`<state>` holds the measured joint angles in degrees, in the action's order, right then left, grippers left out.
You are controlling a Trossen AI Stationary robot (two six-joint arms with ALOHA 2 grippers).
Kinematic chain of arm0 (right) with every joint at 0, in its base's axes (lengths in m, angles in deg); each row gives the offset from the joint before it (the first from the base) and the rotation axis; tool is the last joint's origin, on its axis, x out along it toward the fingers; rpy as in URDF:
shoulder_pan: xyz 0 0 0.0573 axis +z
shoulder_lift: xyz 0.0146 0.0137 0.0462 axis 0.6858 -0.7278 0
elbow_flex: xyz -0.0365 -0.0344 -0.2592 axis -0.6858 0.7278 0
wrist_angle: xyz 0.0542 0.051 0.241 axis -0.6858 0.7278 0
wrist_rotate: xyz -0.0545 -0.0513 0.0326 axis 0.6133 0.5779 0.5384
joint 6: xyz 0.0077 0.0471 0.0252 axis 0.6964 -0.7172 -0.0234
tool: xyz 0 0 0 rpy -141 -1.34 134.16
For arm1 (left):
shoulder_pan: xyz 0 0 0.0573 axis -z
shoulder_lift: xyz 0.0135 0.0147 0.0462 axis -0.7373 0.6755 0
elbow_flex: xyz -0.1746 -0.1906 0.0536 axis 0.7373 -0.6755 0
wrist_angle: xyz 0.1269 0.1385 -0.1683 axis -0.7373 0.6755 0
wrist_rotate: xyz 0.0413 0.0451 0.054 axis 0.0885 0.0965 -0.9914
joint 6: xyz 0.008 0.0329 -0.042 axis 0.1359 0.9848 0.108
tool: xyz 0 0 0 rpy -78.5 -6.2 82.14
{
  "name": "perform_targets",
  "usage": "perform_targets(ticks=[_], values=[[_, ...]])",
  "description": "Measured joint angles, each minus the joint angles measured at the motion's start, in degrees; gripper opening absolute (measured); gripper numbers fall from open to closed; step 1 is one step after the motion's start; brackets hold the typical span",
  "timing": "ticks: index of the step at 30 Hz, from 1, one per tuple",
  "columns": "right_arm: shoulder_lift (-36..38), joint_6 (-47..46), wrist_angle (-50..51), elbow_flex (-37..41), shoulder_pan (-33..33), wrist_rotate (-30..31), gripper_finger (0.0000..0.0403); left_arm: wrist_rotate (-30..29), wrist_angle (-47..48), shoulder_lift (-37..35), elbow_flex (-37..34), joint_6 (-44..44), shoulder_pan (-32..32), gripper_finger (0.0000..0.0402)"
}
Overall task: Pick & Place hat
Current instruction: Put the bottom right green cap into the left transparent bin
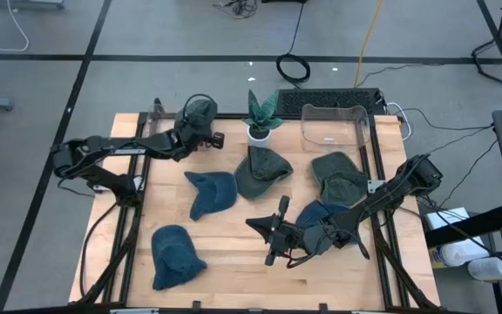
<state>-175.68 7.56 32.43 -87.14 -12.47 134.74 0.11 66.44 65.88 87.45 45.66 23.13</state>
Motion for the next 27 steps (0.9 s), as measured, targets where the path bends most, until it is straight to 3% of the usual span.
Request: perform_targets(ticks=[3,9,13,16,19,27], values=[[-0.02,0.00,0.18,0.00,-0.04,0.01,0.0004,-2.69,-0.09,-3.82,0.04,1.75,1.39,0.0003],[-0.04,-0.30,0.24,0.00,-0.13,-0.02,0.0004,-17.20,-0.90,-12.02,0.05,8.86,3.84,0.0002],[-0.04,-1.45,0.50,0.00,-0.13,-0.07,0.0004,-22.45,-2.45,-14.64,0.08,15.91,3.02,0.0001],[-0.03,-1.47,0.76,0.00,-0.15,-0.09,0.0004,-21.31,-1.45,-14.55,0.07,17.98,-0.41,0.0001],[-0.04,-1.49,1.02,0.00,-0.15,-0.09,0.0004,-15.34,-0.58,-12.68,0.07,15.24,-4.78,0.0001],[-0.04,-1.48,0.89,0.00,-0.15,-0.09,0.0004,-7.33,-2.34,-1.15,0.05,9.07,-8.30,0.0000]])
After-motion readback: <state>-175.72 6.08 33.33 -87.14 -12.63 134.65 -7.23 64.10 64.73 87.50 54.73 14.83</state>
